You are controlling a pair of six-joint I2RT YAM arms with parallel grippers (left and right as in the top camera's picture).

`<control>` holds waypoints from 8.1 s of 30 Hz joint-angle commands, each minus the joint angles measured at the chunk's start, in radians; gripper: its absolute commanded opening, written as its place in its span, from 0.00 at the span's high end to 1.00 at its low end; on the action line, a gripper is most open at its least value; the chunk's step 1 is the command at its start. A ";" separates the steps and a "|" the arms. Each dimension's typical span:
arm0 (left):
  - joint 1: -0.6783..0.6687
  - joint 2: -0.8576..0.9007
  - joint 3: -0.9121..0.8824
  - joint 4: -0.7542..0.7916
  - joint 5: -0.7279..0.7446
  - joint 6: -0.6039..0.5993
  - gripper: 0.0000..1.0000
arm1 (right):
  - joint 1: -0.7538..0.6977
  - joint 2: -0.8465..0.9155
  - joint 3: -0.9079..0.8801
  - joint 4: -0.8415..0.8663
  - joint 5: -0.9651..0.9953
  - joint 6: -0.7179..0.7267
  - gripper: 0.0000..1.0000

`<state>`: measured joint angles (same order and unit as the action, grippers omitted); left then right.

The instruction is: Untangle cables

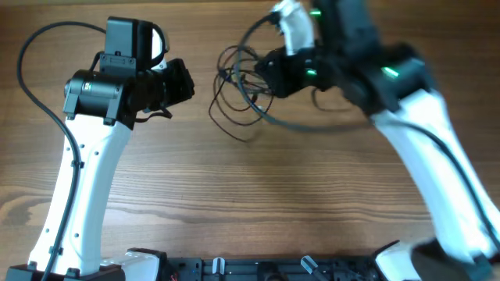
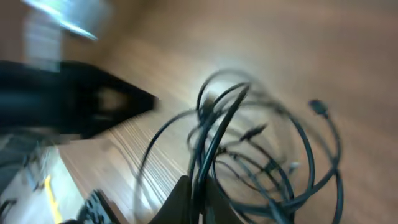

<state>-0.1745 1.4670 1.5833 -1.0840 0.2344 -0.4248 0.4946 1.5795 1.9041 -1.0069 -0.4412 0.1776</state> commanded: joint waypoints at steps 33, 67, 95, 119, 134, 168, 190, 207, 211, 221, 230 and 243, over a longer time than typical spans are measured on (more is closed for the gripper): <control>0.262 -0.033 0.006 -0.174 -0.276 -0.129 0.45 | 0.277 0.526 -0.251 -0.224 0.031 -0.335 0.00; -0.023 -0.031 0.006 0.002 0.124 0.186 0.80 | 0.277 0.278 0.711 -0.476 0.428 -0.108 0.96; -0.236 0.159 -0.014 0.066 0.141 0.187 0.62 | 0.276 0.186 0.710 -0.265 0.974 -0.066 0.96; -0.439 0.199 -0.014 0.293 0.164 0.230 0.91 | 0.276 0.182 0.710 -0.240 0.974 -0.100 0.96; -0.130 0.058 -0.014 -0.010 -0.289 0.069 0.96 | -0.045 0.158 0.709 -0.369 1.134 0.043 0.96; 0.482 -0.191 -0.014 -0.136 0.484 0.417 0.96 | -0.440 0.222 0.699 -0.466 -0.184 -0.204 0.82; 0.301 -0.174 -0.014 -0.105 -0.101 0.107 0.63 | 0.048 0.478 0.314 -0.434 0.031 -0.336 0.06; 0.301 -0.132 -0.014 -0.166 -0.230 0.027 0.66 | 0.299 0.748 0.279 -0.149 0.155 -0.335 0.10; 0.302 -0.132 -0.014 -0.158 -0.296 0.027 0.65 | 0.317 0.802 0.279 -0.116 0.118 -0.333 0.14; 0.302 -0.132 -0.014 -0.159 -0.296 0.027 0.63 | 0.392 0.873 0.235 -0.033 0.052 -0.332 0.29; 0.302 -0.132 -0.014 -0.163 -0.296 0.027 0.62 | 0.392 0.873 0.228 -0.011 0.052 -0.306 0.72; 0.302 -0.132 -0.014 -0.167 -0.296 0.027 0.62 | 0.392 0.902 0.227 0.016 0.052 -0.306 0.71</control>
<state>0.1211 1.3315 1.5681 -1.2507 -0.0410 -0.3843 0.8886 2.4336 2.1414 -0.9947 -0.3668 -0.1356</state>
